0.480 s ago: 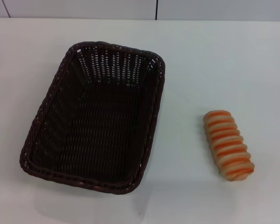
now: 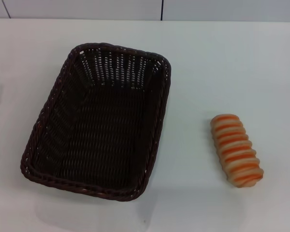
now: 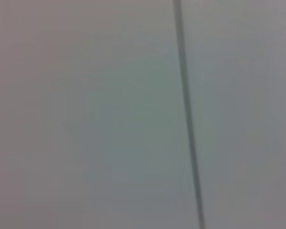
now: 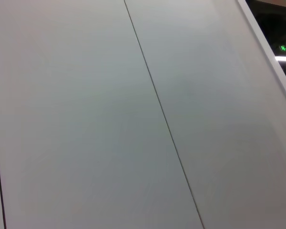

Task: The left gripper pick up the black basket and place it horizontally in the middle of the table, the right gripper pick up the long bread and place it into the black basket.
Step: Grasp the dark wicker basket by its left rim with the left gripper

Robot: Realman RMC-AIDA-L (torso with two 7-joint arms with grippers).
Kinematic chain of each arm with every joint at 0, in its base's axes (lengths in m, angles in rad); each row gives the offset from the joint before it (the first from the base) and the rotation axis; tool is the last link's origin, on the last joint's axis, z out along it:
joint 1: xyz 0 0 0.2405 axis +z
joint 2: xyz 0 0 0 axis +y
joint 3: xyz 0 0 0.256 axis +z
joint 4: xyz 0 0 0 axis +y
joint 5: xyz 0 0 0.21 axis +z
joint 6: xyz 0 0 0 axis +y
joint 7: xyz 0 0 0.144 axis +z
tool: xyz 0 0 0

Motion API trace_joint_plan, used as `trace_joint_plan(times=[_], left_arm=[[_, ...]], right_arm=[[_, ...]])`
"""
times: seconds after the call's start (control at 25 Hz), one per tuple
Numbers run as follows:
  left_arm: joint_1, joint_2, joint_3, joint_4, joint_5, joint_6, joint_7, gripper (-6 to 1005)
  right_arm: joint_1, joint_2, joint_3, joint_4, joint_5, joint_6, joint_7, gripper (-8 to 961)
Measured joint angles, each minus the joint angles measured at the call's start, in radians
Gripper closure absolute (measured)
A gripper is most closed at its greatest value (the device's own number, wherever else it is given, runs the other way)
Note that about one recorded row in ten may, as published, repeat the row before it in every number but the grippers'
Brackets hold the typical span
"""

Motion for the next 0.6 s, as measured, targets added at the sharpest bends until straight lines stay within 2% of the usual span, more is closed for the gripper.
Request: trace_joint_plan(times=[0.04,0.08,0.12,0.16,0.24,0.28,0.32,0.36,0.4,0.44,0.48,0.52,0.6], left_arm=[[0.000,0.013,0.010,-0.030,0.024,-0.017,0.005,246],[0.012,0.037,0.002,-0.130,0.057,-0.099,0.028,248],[0.012,0.037,0.002,-0.130,0.057,-0.099,0.028,251],[0.021,0.047,-0.006,-0.183,0.068,-0.149,0.043,253],[0.067,0.085,-0.050,-0.442,0.132,-0.433,0.103,258],[0.075,0.092,-0.064,-0.511,0.152,-0.511,0.108,261],[0.086,0.100,-0.086,-0.601,0.184,-0.642,0.112,263],[0.096,0.109,-0.125,-0.748,0.231,-0.865,0.111,266],[0.097,0.111,-0.135,-0.784,0.239,-0.919,0.110,268],[0.094,0.115,-0.160,-0.883,0.253,-1.065,0.112,271],[0.079,0.114,-0.202,-1.046,0.260,-1.352,0.133,273],[0.079,0.114,-0.202,-1.046,0.260,-1.352,0.133,276],[0.058,0.099,-0.247,-1.159,0.256,-1.577,0.165,281]], right_arm=[[0.001,-0.001,0.000,-0.001,0.000,0.000,0.000,159],[0.005,-0.002,0.000,-0.002,-0.001,0.000,0.000,159],[0.005,-0.002,0.000,-0.002,-0.001,0.000,0.000,159],[0.007,-0.002,0.000,-0.002,-0.001,0.001,0.000,159],[0.011,-0.002,0.000,-0.003,-0.001,0.004,0.000,159],[0.015,-0.003,0.000,-0.004,-0.001,0.007,0.000,159],[0.015,-0.003,0.000,-0.004,-0.001,0.007,0.000,159],[0.017,-0.003,0.000,-0.005,-0.001,0.007,0.000,159],[0.019,-0.003,0.000,-0.005,-0.001,0.008,0.000,158],[0.020,-0.003,0.000,-0.004,-0.001,0.008,0.000,158],[0.021,-0.003,0.000,-0.004,-0.001,0.010,0.000,158],[0.021,-0.003,0.000,-0.004,-0.001,0.010,0.000,158],[0.023,-0.002,0.000,-0.004,-0.001,0.012,0.000,158]])
